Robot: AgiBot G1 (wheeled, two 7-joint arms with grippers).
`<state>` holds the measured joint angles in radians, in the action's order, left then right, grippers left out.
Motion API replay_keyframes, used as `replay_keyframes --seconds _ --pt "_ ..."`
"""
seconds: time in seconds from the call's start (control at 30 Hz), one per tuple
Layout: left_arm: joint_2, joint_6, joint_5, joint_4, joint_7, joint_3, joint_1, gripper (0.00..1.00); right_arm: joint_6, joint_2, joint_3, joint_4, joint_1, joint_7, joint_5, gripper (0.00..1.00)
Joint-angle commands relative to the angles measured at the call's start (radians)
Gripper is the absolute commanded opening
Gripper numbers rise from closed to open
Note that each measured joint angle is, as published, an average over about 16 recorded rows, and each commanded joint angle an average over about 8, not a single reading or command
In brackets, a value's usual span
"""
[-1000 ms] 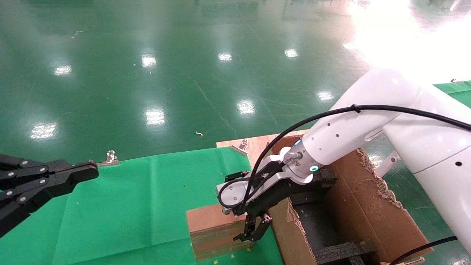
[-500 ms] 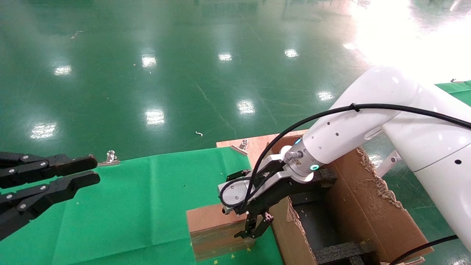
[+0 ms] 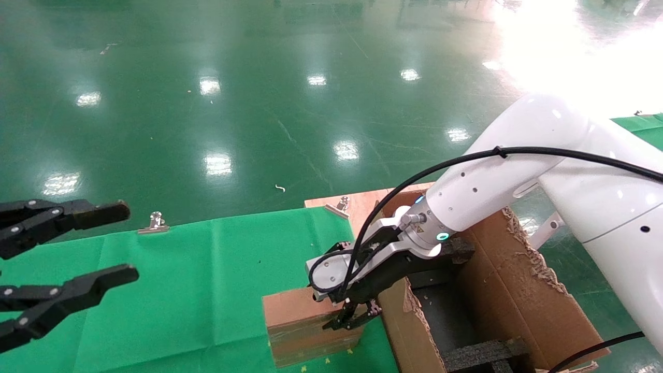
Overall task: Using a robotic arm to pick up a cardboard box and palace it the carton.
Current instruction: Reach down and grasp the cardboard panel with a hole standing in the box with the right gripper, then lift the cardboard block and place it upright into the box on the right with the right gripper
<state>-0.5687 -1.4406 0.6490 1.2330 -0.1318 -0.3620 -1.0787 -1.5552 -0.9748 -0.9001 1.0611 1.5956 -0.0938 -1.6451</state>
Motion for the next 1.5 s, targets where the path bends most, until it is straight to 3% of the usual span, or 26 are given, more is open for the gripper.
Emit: replay_keyframes --seconds 0.03,0.6,1.2,1.5 --pt "0.000 0.000 0.000 0.000 0.000 0.000 0.000 1.00 0.000 0.000 0.000 0.000 0.000 0.000 0.000 0.00" --pt "0.000 0.000 0.000 0.000 0.000 0.000 0.000 1.00 0.002 0.005 0.013 -0.012 0.021 -0.005 0.017 0.00" --pt "0.000 0.000 0.000 0.000 0.000 0.000 0.000 1.00 -0.030 0.034 0.009 -0.263 0.384 0.098 0.107 0.00" --pt "0.000 0.000 0.000 0.000 0.000 0.000 0.000 1.00 -0.034 0.065 -0.063 -0.361 0.474 0.153 0.187 0.00"
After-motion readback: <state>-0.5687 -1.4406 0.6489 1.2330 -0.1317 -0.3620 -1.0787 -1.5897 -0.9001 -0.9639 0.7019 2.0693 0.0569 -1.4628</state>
